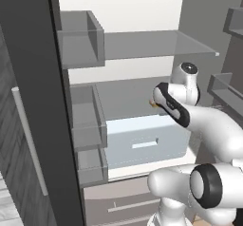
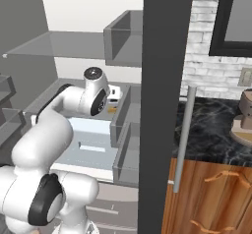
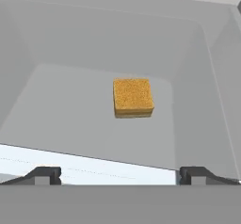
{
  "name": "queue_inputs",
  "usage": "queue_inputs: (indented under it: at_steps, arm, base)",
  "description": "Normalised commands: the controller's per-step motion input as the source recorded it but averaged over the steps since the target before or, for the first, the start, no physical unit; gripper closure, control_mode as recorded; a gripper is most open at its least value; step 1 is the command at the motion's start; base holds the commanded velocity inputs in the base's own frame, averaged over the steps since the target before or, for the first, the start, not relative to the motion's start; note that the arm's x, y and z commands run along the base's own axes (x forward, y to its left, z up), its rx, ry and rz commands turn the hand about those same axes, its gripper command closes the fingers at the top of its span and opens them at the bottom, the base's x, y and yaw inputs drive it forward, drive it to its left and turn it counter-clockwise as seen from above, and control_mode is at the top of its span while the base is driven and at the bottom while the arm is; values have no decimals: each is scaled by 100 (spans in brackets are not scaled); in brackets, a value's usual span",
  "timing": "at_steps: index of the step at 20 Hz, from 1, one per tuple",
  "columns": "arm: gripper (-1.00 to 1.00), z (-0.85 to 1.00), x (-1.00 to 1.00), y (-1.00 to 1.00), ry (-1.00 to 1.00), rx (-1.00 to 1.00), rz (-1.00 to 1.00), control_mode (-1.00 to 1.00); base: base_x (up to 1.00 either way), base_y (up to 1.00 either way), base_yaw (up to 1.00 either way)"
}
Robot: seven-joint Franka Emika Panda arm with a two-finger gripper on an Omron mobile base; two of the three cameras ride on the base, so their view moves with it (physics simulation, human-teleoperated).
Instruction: Take the donut and cake from the fridge and place them on the empty tray on the dining counter.
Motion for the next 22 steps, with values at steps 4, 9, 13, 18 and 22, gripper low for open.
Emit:
queue_inputs:
  at_steps: [4, 9, 13, 18, 22]
  arm:
    - [-100, -20, 45, 0, 0, 0, 1, -100]
    - [-100, -14, 43, 0, 0, 0, 2, -100]
    - [-100, -20, 39, 0, 0, 0, 3, -100]
    - [-100, -19, 29, -5, 0, 0, 2, -100]
    - [-100, -16, 6, -4, 0, 0, 2, -100]
  base:
    - [0, 0, 0]
    - [0, 0, 0]
    - [0, 0, 0]
    - [0, 0, 0]
    - [0, 0, 0]
